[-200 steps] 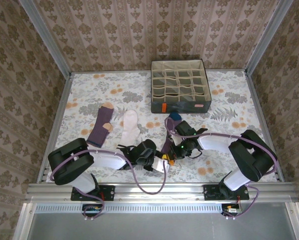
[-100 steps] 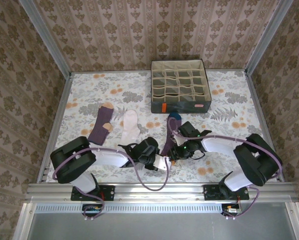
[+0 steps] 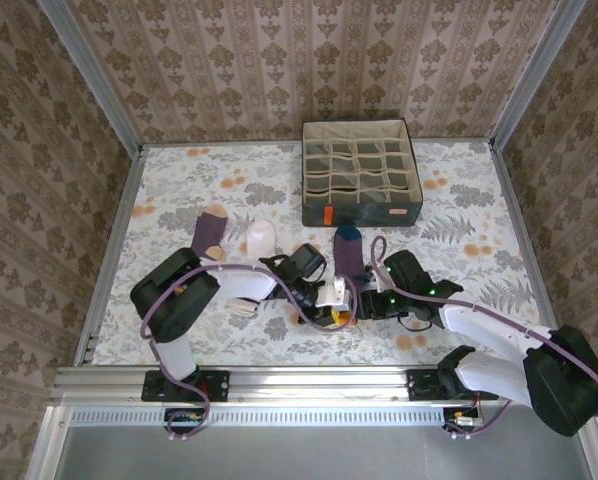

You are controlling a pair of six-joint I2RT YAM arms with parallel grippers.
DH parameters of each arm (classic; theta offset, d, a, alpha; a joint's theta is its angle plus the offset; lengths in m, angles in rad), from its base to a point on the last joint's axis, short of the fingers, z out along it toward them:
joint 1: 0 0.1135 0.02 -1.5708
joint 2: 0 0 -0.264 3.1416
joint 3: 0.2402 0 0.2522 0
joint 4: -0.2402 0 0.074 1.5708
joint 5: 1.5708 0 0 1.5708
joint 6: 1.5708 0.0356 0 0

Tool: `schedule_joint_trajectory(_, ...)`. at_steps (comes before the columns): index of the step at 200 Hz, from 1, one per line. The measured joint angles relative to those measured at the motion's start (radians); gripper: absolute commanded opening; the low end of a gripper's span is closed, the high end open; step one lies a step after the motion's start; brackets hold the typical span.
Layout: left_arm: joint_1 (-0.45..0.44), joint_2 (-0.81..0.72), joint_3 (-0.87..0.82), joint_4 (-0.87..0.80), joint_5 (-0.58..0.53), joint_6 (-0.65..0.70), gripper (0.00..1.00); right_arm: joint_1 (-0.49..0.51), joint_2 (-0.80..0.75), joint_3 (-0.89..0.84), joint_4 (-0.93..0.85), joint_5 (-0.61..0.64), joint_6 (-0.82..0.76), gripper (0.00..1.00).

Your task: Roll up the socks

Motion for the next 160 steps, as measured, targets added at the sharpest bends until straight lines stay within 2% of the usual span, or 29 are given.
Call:
schedule_joint_trajectory(91, 0.079, 0.157, 0.163, -0.147, 0.207, -0.187, 0.0, 0.0, 0.152, 0.0, 0.068, -0.061, -0.014, 0.43)
schedule_joint_trajectory(108, 0.081, 0.169, 0.175, -0.161, 0.223, -0.202, 0.0, 0.0, 0.174, 0.0, 0.071, -0.067, -0.024, 0.35)
schedule_joint_trajectory(135, 0.081, 0.172, 0.179, -0.164, 0.225, -0.211, 0.01, 0.0, 0.228, 0.02, 0.068, -0.077, -0.034, 0.08)
schedule_joint_trajectory(149, 0.081, 0.17, 0.169, -0.146, 0.224, -0.215, 0.07, 0.0, 0.261, 0.041, 0.056, -0.08, -0.036, 0.0)
schedule_joint_trajectory(160, 0.084, 0.15, 0.137, -0.103, 0.215, -0.217, 0.14, -0.004, 0.286, 0.059, 0.043, -0.088, -0.036, 0.0)
